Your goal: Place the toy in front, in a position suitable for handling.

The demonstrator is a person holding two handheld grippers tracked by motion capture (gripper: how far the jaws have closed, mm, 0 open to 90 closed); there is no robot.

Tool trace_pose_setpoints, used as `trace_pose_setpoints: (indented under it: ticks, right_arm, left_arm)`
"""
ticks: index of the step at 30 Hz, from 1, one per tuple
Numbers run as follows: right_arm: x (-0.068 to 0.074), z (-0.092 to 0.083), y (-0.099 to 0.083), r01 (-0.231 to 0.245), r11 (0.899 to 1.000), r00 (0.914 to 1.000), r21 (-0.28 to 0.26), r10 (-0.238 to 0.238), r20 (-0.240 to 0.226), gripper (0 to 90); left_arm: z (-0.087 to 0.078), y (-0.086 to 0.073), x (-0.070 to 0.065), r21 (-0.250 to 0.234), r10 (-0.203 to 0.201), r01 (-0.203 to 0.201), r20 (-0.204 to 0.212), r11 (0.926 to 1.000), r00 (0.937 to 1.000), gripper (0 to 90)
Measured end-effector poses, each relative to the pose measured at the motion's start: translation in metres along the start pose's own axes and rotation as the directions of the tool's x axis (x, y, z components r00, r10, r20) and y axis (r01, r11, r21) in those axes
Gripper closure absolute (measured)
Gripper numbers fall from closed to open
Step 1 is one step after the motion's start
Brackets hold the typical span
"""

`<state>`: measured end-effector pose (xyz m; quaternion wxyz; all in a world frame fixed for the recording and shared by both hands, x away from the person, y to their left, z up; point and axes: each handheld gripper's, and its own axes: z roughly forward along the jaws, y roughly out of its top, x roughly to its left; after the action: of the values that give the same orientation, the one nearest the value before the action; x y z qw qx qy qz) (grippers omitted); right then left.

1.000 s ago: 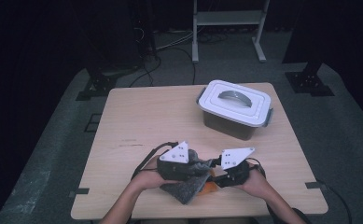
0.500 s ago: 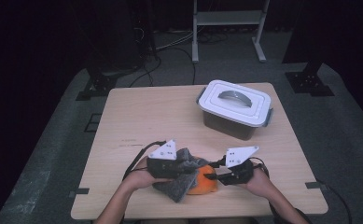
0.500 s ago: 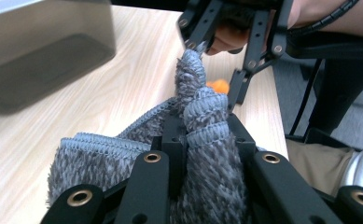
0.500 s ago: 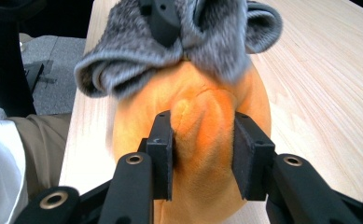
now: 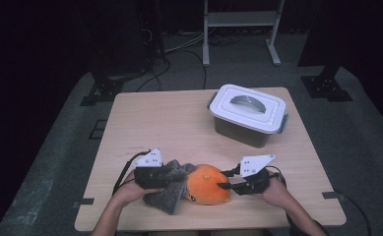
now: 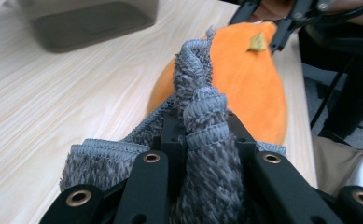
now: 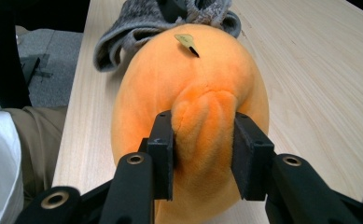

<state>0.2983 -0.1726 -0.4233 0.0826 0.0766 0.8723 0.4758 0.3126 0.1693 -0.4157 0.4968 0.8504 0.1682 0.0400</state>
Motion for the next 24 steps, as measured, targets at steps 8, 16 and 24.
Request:
trace_pose_setpoints:
  ticks: [8,16,24]
  right_arm:
    - [-0.001,-0.001,-0.001,-0.001,1.000,1.0000,-0.004,0.001,-0.003,63.3]
    - [0.001,0.000,0.001,0.019,1.000,0.9998,-0.005,-0.019,0.002,63.3]
    - [0.000,-0.003,-0.002,0.021,1.000,0.9998,-0.002,-0.021,0.000,63.3]
  left_arm:
    - [0.004,0.012,-0.002,-0.045,0.006,-0.004,0.042,0.9990,0.9991,74.2]
    - [0.027,0.042,-0.021,-0.058,0.092,-0.087,0.107,0.9946,0.9900,74.1]
    - [0.020,0.026,-0.010,-0.002,0.064,-0.064,0.061,0.9979,0.9961,73.9]
